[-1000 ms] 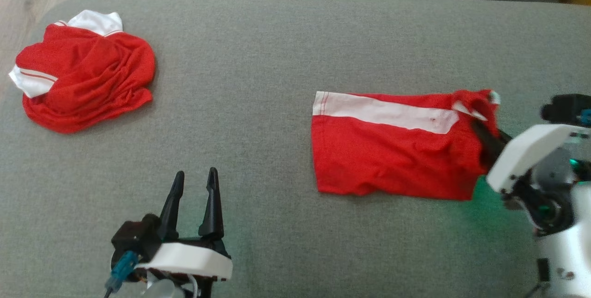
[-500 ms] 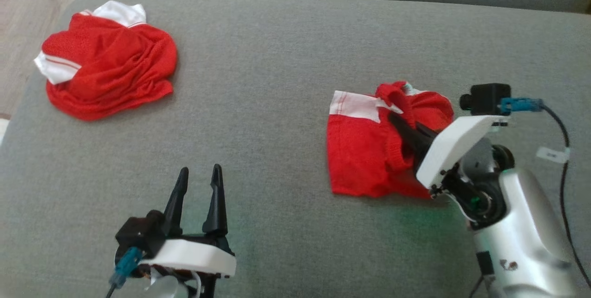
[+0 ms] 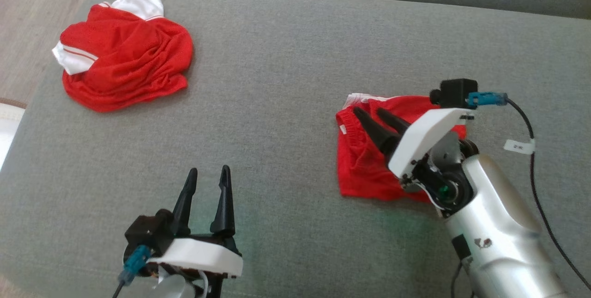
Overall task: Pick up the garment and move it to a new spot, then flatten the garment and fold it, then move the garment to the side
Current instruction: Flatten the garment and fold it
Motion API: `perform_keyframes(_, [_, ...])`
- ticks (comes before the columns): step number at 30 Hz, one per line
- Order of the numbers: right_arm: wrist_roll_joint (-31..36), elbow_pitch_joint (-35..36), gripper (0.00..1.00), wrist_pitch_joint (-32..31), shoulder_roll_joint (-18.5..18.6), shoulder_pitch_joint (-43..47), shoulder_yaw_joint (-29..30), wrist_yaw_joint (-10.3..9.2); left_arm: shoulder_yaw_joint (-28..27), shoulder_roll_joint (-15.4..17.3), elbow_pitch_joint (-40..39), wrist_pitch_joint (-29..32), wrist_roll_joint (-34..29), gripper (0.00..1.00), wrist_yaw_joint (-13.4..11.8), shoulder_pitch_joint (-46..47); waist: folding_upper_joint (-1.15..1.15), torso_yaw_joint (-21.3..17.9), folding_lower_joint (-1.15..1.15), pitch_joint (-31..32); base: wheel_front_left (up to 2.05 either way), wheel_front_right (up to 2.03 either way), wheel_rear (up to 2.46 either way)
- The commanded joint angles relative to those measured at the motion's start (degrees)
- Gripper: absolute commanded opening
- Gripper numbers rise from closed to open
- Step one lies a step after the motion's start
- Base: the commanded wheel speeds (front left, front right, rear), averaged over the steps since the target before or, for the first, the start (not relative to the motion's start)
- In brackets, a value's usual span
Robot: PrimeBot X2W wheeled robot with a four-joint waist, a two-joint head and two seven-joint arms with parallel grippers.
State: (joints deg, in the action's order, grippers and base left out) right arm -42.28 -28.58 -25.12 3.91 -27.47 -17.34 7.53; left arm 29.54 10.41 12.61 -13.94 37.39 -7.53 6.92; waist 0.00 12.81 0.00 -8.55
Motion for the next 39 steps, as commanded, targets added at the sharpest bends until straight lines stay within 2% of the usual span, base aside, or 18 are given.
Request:
perform_keyframes(1, [-1.21,1.83,1.00,1.84,-1.02,-2.87,-2.05,-0.04,-1.80,0.20,-1.44,-0.61,0.17,1.00,0.17,2.43,0.00,-0.40,0.00,0.06,0.00,0.00,0.00])
perform_keyframes(7, [0.94,1.94,1.00,7.90,-1.02,-4.05,-1.62,-0.04,-1.98,0.44,-1.65,-0.71,-0.20,1.00,0.21,2.54,0.00,-1.93,0.00,0.64,0.00,0.00,0.00])
perform_keyframes(13, [11.99,4.40,1.00,17.92,0.51,-1.86,3.07,-0.04,-2.35,1.23,-2.01,-0.79,-0.96,1.00,-0.01,3.07,0.00,-4.12,0.00,2.41,0.00,0.00,0.00])
perform_keyframes(15, [17.24,5.62,1.00,21.05,1.54,0.44,5.18,-0.04,-2.42,1.48,-2.15,-0.80,-1.13,1.00,-0.09,3.16,0.00,-4.75,0.00,3.22,0.00,0.00,0.00])
perform_keyframes(20, [27.12,11.48,1.00,26.59,1.34,8.94,11.85,-0.04,-2.90,2.09,-1.99,-0.82,-1.00,1.00,-0.46,2.47,0.00,-6.21,0.00,5.00,0.00,0.00,0.00])
perform_keyframes(26, [33.32,21.02,1.00,28.56,-0.81,22.40,16.21,-0.04,-3.47,3.30,-1.32,-0.89,-0.95,1.00,-1.30,-1.09,0.00,-7.95,0.00,7.30,0.00,0.00,0.00])
perform_keyframes(32, [30.65,23.06,1.00,31.13,-1.00,29.74,16.35,-0.04,-3.63,3.90,-1.44,-0.97,-1.65,1.00,-2.05,-4.94,0.00,-8.62,0.00,9.25,0.00,0.00,0.00])
perform_keyframes(39, [29.30,21.64,1.00,32.67,-1.02,31.10,15.78,-0.04,-4.34,4.27,-2.02,-1.01,-1.96,1.00,-2.82,-7.88,0.00,-8.77,0.00,9.99,0.00,0.00,0.00])
